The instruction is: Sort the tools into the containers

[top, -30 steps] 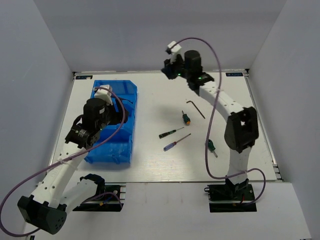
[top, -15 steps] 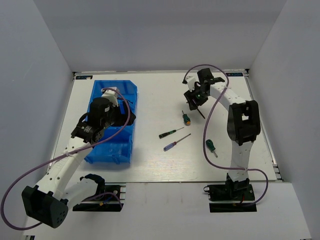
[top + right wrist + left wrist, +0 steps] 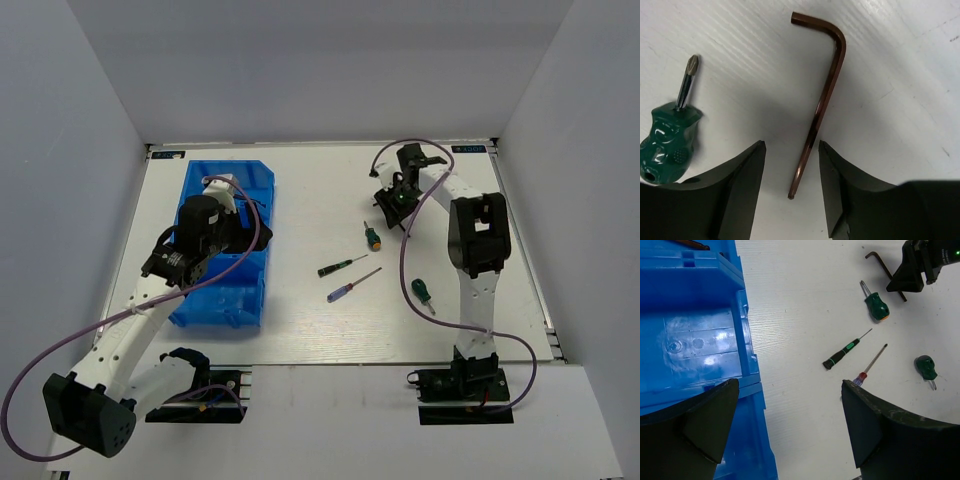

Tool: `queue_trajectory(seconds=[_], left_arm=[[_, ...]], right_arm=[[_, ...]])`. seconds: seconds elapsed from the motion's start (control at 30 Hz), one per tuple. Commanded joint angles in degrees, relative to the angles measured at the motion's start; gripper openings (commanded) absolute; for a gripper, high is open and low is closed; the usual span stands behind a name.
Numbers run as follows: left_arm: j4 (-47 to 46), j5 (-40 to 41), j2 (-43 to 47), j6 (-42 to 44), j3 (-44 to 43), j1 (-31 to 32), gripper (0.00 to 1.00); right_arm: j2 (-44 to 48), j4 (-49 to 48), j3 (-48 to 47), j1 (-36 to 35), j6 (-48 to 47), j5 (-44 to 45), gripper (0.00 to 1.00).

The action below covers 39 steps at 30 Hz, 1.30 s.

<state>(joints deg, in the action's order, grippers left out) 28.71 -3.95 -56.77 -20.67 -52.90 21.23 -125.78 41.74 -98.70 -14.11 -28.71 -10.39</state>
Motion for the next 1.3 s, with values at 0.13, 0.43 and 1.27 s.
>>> queue_trajectory(seconds=[0.13,0.43,1.27], left_arm=[[-0.49,-0.98,-0.17,-0.87,-0.80,0.39,0.94],[-1.64,-0.98,-1.23,-1.39,-0.80,0.39,0.94],[-2.25,-0.98,-1.32,-1.39,-0.80,0.39,0.94]], right_arm=[[-4.91,4.75,-6.32,0.57,-2.05,0.20,0.44],[-7.82,9.60,-7.48,0.40,-2.67,3.35,0.24],[-6.77,8.45,-2.02,-2.24,-1.26,5.48,0.00]])
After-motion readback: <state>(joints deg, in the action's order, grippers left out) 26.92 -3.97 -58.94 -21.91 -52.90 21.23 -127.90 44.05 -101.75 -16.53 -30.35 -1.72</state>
